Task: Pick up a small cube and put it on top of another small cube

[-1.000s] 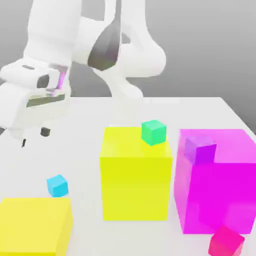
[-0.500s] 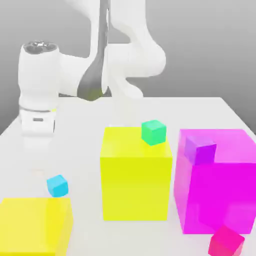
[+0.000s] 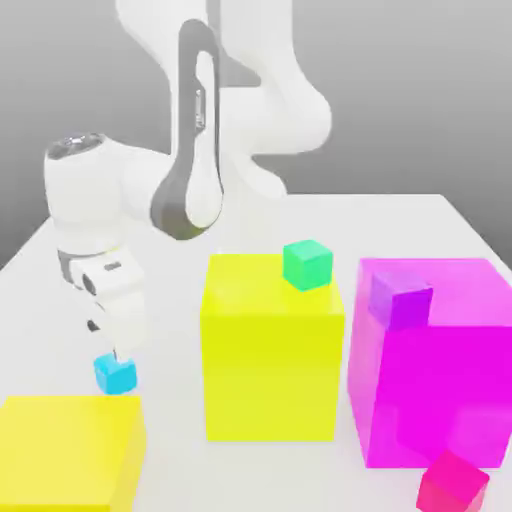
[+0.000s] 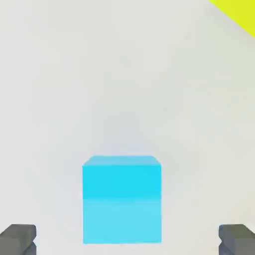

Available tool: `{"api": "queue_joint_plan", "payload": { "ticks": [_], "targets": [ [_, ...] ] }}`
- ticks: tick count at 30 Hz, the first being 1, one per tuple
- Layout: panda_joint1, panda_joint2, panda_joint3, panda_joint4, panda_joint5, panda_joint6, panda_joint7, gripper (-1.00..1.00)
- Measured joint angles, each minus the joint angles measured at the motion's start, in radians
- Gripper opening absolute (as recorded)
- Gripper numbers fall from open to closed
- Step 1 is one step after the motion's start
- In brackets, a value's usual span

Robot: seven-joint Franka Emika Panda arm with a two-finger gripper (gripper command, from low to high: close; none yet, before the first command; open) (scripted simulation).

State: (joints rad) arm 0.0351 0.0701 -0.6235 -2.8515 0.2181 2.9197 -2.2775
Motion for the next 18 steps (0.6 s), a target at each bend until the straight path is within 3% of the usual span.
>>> {"api": "queue_joint_plan", "payload": {
  "ticks": [10, 13, 15, 16, 18],
  "targets": [
    [-0.201, 0.15, 0.289, 0.056, 0.381, 0.081, -0.28, 0.0],
    [-0.28, 0.198, 0.383, 0.068, 0.461, 0.114, -0.349, 0.0],
    [-0.361, 0.206, 0.461, 0.073, 0.451, 0.141, -0.382, 0.0],
    [-0.396, 0.208, 0.493, 0.073, 0.449, 0.151, -0.383, -1.0],
    [-0.398, 0.207, 0.493, 0.073, 0.447, 0.151, -0.383, -1.0]
  ]
}}
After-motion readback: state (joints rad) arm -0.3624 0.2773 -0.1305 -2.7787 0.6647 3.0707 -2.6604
